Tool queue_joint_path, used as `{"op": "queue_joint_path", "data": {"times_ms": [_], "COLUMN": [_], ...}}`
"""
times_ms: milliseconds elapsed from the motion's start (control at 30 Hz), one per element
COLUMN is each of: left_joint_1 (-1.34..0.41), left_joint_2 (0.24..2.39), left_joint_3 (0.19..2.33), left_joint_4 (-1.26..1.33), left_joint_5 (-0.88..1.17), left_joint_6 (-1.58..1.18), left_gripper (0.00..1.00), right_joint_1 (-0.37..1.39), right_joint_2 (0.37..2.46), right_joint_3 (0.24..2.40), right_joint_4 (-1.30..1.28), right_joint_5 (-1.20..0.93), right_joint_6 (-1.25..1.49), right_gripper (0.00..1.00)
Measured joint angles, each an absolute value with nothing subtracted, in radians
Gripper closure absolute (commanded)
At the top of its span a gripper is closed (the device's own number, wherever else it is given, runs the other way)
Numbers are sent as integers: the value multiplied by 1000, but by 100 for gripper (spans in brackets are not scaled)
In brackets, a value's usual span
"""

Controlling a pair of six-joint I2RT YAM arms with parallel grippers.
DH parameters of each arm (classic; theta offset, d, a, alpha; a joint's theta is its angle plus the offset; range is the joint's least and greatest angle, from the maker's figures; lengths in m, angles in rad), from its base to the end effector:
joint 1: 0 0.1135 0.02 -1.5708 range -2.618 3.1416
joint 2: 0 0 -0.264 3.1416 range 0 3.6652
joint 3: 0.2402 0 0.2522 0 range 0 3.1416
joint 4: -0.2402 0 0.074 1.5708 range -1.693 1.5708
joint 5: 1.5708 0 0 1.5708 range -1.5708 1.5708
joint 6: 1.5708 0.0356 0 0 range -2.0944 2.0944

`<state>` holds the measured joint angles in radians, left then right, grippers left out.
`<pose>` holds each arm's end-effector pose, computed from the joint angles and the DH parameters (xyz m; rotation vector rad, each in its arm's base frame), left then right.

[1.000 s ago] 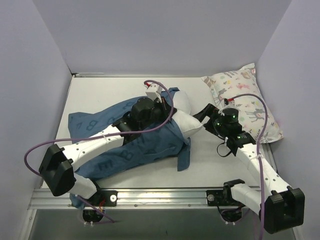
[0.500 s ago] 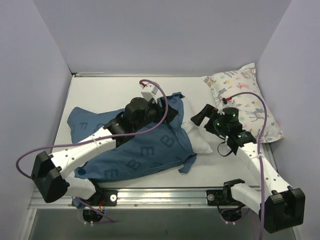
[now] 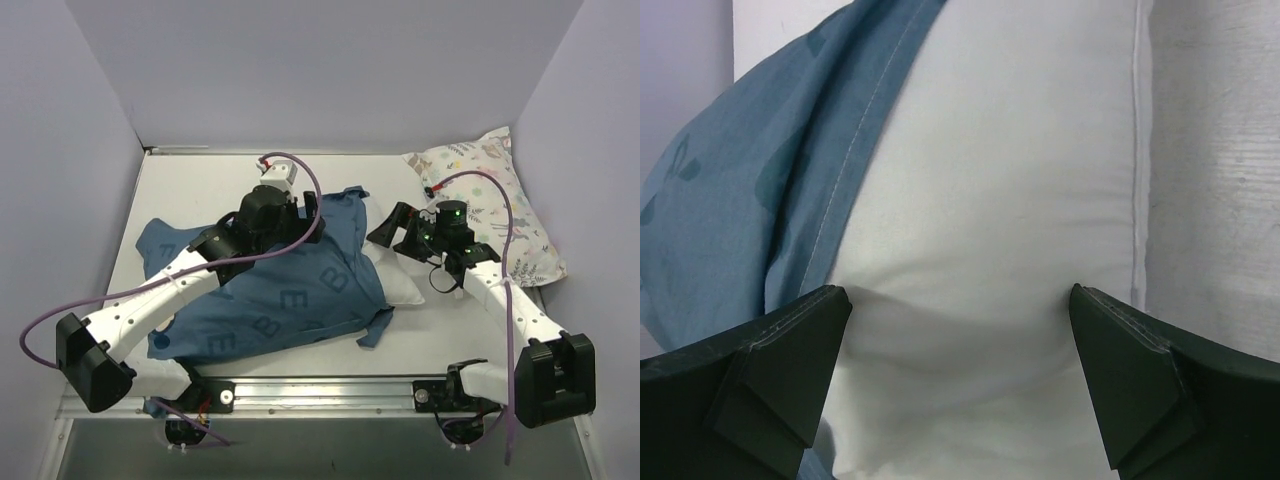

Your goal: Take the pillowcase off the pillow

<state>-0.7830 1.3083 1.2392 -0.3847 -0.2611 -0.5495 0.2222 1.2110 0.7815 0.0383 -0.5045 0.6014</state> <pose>0.2173 -0.2033 0.3639 0.0718 2.0559 -0.5802 0.2615 0.0767 0.2730 0.0386 2.0555 1.0212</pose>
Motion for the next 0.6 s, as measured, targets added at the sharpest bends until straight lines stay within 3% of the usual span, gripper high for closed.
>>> {"op": "queue_joint_path", "data": {"times_ms": [167,267,300,333,433,533,600], "left_joint_1": [-782,-782,-782,-781,-775,-769,-765], "left_joint_2": [1382,1444,1466,1486,1529,1541,1535], "left_joint_3": [1238,1243,1248,1255,1280,1295,1296], "left_joint_4": [-345,-337,-336,-336,-337,-350,-356], "left_joint_5": [-184,-152,-149,-148,-150,-166,-179], "left_joint_6": [-511,-501,-496,-493,-499,-506,-516], "left_gripper": [5,24,32,57,100,100,100], "right_joint_1": [227,239,244,248,253,255,255], "right_joint_2": [1211,1214,1219,1229,1261,1285,1296], "right_joint_3": [781,781,781,781,780,778,777], "right_joint_4": [56,63,67,72,85,102,114], "right_joint_5": [-533,-542,-543,-543,-543,-543,-543], "right_joint_6": [601,601,600,601,605,611,615], "right_gripper": [2,9,12,19,28,41,67]}}
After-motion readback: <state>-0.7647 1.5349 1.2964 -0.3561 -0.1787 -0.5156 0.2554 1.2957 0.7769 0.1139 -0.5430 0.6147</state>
